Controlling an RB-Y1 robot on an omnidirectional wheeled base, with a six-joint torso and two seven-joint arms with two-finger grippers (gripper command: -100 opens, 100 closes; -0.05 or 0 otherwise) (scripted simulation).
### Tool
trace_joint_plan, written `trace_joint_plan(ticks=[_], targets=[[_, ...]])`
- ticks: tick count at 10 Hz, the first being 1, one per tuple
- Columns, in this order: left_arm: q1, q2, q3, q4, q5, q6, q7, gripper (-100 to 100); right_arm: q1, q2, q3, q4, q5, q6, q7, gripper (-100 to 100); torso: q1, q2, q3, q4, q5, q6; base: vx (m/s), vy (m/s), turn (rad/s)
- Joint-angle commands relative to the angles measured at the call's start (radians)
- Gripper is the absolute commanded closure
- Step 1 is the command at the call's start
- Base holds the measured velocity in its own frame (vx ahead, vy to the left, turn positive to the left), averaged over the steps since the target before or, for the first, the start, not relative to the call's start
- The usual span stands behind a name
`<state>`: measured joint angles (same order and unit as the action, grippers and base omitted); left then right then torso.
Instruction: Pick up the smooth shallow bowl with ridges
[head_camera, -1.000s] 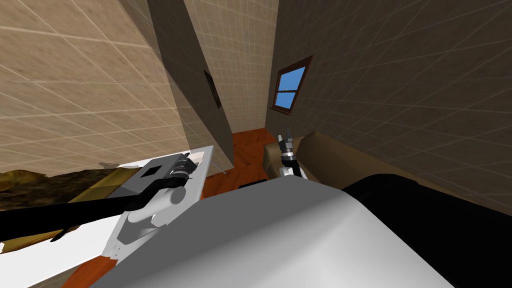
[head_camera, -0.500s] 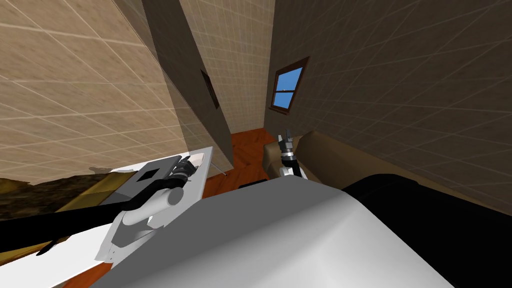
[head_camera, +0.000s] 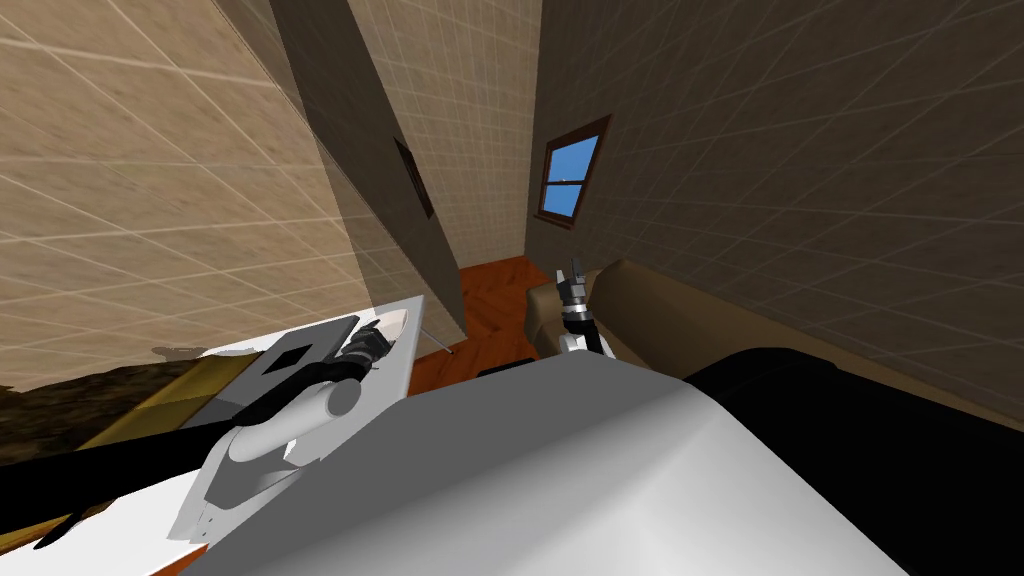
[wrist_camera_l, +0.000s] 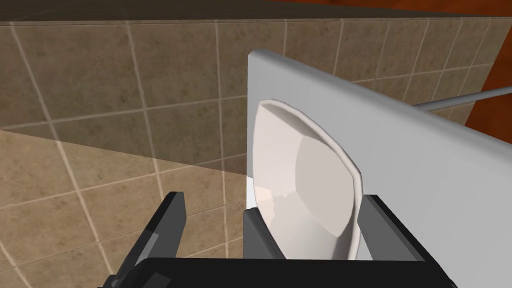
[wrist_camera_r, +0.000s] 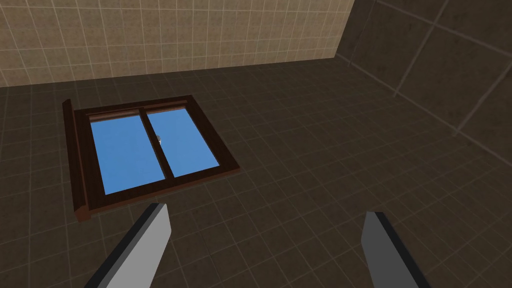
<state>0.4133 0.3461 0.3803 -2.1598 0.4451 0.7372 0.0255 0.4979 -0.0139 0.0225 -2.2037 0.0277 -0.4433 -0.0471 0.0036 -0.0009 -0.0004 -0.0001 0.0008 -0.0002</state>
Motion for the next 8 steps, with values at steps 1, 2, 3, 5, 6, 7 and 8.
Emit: trace_joint_plan(ticks=[1, 2, 3, 5, 6, 7, 8], targets=[[-0.008, 0.001, 0.005, 0.005, -0.002, 0.03, 0.005, -100, 0.0, 0.0, 0.0, 0.0, 0.0, 0.0, 0.0, 0, 0.0, 0.0, 0.0, 0.0, 0.0, 0.0, 0.015, 0.049, -0.045], [-0.004, -0.001, 0.013, 0.003, -0.001, 0.07, 0.011, -100, 0.0, 0.0, 0.0, 0.0, 0.0, 0.0, 0.0, 0, 0.0, 0.0, 0.0, 0.0, 0.0, 0.0, 0.014, 0.047, -0.086], [0.0, -0.002, 0.022, 0.002, 0.0, 0.095, 0.018, -100, 0.0, 0.0, 0.0, 0.0, 0.0, 0.0, 0.0, 0, 0.0, 0.0, 0.0, 0.0, 0.0, 0.0, 0.019, 0.068, -0.112], [0.003, -0.004, 0.029, 0.001, 0.001, 0.145, 0.023, -100, 0.0, 0.0, 0.0, 0.0, 0.0, 0.0, 0.0, 0, 0.001, -0.001, 0.0, 0.0, 0.0, 0.0, 0.013, 0.061, -0.056], [0.007, -0.005, 0.035, 0.001, 0.002, 0.175, 0.028, -100, 0.0, 0.0, 0.0, 0.0, 0.0, 0.0, 0.0, 0, 0.001, 0.0, 0.0, 0.0, 0.0, 0.0, 0.007, 0.078, -0.112], [0.01, -0.007, 0.041, 0.001, 0.003, 0.205, 0.033, -100, 0.0, 0.0, 0.0, 0.0, 0.0, 0.0, 0.0, 0, 0.002, 0.0, 0.0, 0.0, 0.0, 0.0, 0.021, 0.084, -0.094], [0.014, -0.008, 0.045, 0.003, 0.005, 0.234, 0.037, -100, 0.0, 0.0, 0.0, 0.0, 0.0, 0.0, 0.0, 0, 0.002, -0.001, -0.001, 0.0, 0.001, 0.0, 0.025, 0.093, -0.076]])
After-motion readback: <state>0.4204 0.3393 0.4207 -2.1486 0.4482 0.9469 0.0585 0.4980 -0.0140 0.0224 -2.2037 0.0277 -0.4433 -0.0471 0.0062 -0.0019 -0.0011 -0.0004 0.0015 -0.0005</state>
